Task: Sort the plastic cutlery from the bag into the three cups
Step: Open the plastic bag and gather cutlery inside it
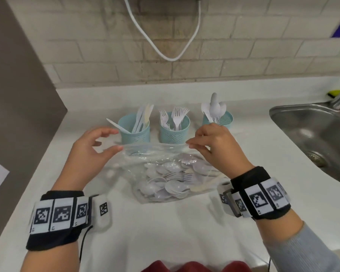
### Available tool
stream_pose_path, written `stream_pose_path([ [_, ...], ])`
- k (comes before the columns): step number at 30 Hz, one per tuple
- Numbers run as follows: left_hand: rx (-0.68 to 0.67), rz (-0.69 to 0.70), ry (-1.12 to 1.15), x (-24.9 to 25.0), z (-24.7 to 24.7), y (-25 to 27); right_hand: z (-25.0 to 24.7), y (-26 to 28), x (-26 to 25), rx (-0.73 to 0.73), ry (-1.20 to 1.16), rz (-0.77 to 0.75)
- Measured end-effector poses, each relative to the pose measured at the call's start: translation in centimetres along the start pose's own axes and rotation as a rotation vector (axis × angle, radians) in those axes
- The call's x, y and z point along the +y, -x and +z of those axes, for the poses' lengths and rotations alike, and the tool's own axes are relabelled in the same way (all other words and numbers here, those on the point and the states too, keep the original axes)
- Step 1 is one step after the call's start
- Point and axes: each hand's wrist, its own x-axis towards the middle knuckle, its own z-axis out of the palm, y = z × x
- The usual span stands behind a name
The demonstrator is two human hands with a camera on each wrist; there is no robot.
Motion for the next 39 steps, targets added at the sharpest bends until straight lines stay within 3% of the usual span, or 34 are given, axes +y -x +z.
stream_pose_path([
  [5, -0.134, 0.201, -0.129, 2.0, 2.3, 0.0, -1.1, -0.2, 0.3, 0.066, -0.001, -0.064],
  [8, -0.14, 0.195, -0.109, 2.5, 3.4, 0.2, -1.7, 0.2, -0.4, 0.079, -0.128, -0.1],
  [13, -0.196, 0.166, -0.074, 3.5, 3.5, 0.6, -2.6, 1.4, -2.1, -0.206, -0.374, 0.054],
  [16, -0.332, 0.131, -0.174, 3.9, 3.1, 1.3, -2.0, 1.2, -2.4, -0.393, -0.176, 0.124],
  [21, -0.434, -0.007, -0.382, 5.0, 4.6, 2.4, -1.8, 0.9, -3.2, -0.766, 0.211, 0.225],
  [25, -0.516, 0.052, -0.634, 6.4, 6.3, 3.9, -1.6, 2.1, -3.7, -0.874, 0.354, 0.213],
  [28, -0.544, 0.135, -0.655, 6.6, 6.8, 4.8, -1.3, 3.1, -3.6, -0.932, 0.406, 0.224],
  [31, -0.455, 0.322, -0.587, 6.0, 6.6, 5.4, -1.2, 4.1, -3.8, -0.923, 0.399, 0.221],
  [33, -0.369, 0.356, -0.588, 5.8, 6.4, 5.8, -1.1, 4.5, -4.0, -0.921, 0.434, 0.224],
  [35, -0.333, 0.308, -0.655, 6.4, 6.3, 6.0, -0.8, 4.8, -4.1, -0.956, 0.46, 0.236],
  [39, -0.346, 0.033, -0.87, 6.5, 7.5, 6.8, -0.6, 5.4, -4.3, -0.962, 0.413, 0.203],
])
